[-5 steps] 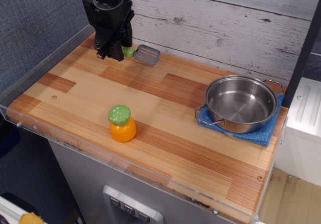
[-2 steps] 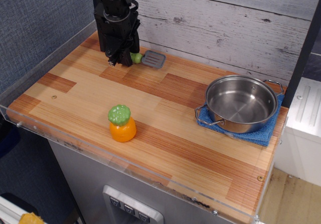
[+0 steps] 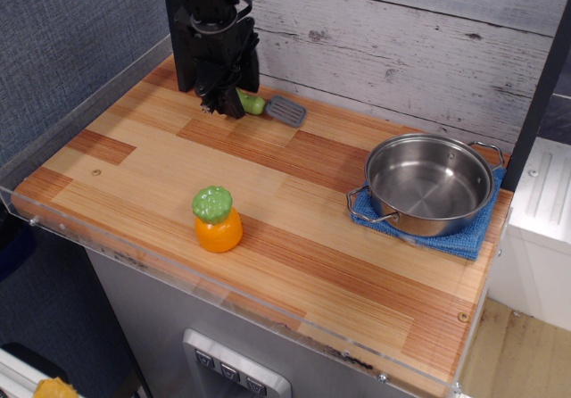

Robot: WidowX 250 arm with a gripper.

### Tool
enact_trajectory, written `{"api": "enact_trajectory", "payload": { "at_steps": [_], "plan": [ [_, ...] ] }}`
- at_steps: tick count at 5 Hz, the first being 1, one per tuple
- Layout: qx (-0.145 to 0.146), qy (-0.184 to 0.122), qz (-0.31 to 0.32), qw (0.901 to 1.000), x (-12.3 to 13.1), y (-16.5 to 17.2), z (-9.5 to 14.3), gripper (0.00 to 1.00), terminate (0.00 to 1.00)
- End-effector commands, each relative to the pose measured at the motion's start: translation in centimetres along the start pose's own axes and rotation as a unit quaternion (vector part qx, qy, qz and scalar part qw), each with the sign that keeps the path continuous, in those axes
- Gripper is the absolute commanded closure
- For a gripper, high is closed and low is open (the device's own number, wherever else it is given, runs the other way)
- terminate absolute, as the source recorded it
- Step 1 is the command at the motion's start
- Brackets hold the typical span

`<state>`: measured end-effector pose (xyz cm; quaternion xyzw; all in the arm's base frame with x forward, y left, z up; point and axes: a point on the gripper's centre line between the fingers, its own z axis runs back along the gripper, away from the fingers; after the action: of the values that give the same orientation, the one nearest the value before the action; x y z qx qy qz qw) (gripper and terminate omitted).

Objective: Move the knife from right side to left side

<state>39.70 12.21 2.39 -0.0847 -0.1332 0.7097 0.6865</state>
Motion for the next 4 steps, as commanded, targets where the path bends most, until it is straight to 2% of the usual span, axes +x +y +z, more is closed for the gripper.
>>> {"api": "enact_trajectory", "payload": {
  "at_steps": [1,2,4],
  "plan": [
    [-0.025,-0.009,-0.002,0.9997,0.8,0.3,1.7,0.00,0.00],
    [-0.024,-0.013,0.002,0.9996,1.1,0.4,2.3,0.00,0.00],
    [-0.051,-0.017,-0.001,0.9986,1.0,-0.1,5.3,0.00,0.00]
  ]
}}
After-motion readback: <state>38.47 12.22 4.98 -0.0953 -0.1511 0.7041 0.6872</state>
